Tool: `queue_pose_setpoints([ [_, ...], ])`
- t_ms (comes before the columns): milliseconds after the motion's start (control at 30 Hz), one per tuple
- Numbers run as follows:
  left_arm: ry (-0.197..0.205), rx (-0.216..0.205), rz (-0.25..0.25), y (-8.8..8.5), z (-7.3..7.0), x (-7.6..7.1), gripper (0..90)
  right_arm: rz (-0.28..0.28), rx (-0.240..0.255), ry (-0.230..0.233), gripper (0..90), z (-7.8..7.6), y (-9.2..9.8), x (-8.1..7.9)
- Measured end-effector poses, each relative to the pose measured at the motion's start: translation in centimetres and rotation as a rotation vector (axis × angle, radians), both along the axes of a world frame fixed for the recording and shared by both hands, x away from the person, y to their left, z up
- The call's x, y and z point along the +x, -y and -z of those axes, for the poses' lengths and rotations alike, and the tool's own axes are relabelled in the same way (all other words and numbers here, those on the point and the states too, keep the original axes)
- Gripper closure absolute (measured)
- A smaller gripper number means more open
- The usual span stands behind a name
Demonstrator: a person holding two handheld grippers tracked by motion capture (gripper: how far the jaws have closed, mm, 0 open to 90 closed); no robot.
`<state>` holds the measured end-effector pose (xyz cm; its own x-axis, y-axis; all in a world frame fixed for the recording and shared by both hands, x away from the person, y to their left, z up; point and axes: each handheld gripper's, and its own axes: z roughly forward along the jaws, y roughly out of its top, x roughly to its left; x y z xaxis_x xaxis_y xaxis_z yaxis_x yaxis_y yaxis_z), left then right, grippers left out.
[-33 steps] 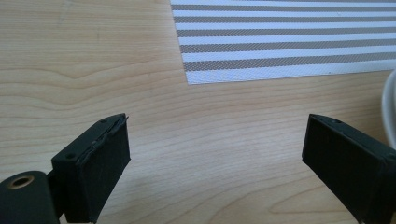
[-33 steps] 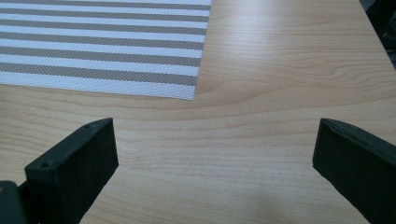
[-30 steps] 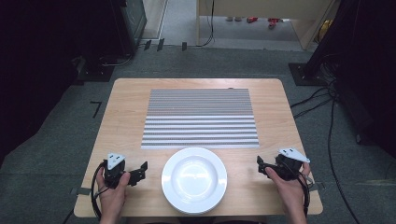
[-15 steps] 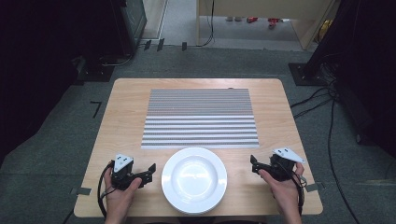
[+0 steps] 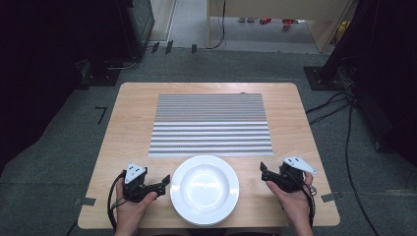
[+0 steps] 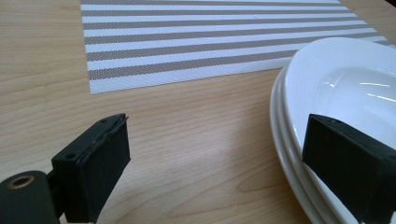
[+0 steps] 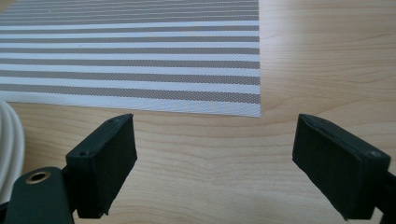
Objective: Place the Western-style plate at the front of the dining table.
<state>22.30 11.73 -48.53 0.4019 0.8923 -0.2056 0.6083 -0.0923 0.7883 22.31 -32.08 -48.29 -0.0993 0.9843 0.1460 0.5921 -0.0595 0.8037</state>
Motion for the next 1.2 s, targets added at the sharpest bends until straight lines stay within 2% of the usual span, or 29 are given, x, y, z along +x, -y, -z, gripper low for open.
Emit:
queue_pose_setpoints([
  [100, -0.002, 0.002, 0.014, 0.3, 0.0, -0.1, 7.9, -0.013, 0.009, 0.008, 14.0, 0.0, -0.5, -0.1],
  [200, -0.017, -0.034, 0.04, 0.6, 0.0, -0.1, 8.0, -0.022, 0.016, 0.012, 16.3, -0.1, -1.0, -0.1],
  [267, -0.014, -0.023, 0.047, 0.8, 0.0, -0.2, 8.7, -0.022, 0.01, 0.018, 20.1, -0.1, -1.3, -0.3],
  [433, -0.016, -0.016, 0.069, 1.5, 0.0, -0.4, 8.8, -0.047, 0.011, 0.019, 20.1, -0.1, -2.2, -0.4],
  [533, -0.018, -0.009, 0.064, 1.8, 0.0, -0.5, 8.8, -0.059, 0.008, 0.017, 19.8, -0.1, -2.6, -0.5],
  [733, -0.021, -0.008, 0.088, 2.2, 0.0, -0.6, 8.8, -0.088, 0.025, 0.02, 17.0, -0.2, -3.2, -0.7],
  [800, -0.025, -0.008, 0.093, 2.4, 0.1, -0.7, 8.9, -0.107, 0.028, 0.017, 13.6, -0.2, -3.5, -0.7],
  [867, -0.028, 0.0, 0.088, 2.6, 0.1, -0.8, 14.9, -0.131, 0.009, 0.019, 11.1, -0.4, -4.0, -0.8],
  [933, -0.032, 0.006, 0.096, 2.9, 0.2, -0.8, 14.8, -0.148, 0.006, 0.018, 8.2, -0.6, -4.4, -0.9],
  [1133, -0.036, 0.003, 0.108, 3.1, 0.3, -1.0, 15.3, -0.159, 0.022, 0.024, 8.3, -0.7, -5.0, -1.1],
  [1167, -0.036, 0.004, 0.11, 3.2, 0.3, -1.0, 15.5, -0.162, 0.023, 0.024, 9.6, -0.7, -5.1, -1.2],
  [1200, -0.038, 0.004, 0.11, 3.2, 0.3, -1.0, 15.8, -0.165, 0.024, 0.028, 14.5, -0.7, -5.2, -1.2],
])
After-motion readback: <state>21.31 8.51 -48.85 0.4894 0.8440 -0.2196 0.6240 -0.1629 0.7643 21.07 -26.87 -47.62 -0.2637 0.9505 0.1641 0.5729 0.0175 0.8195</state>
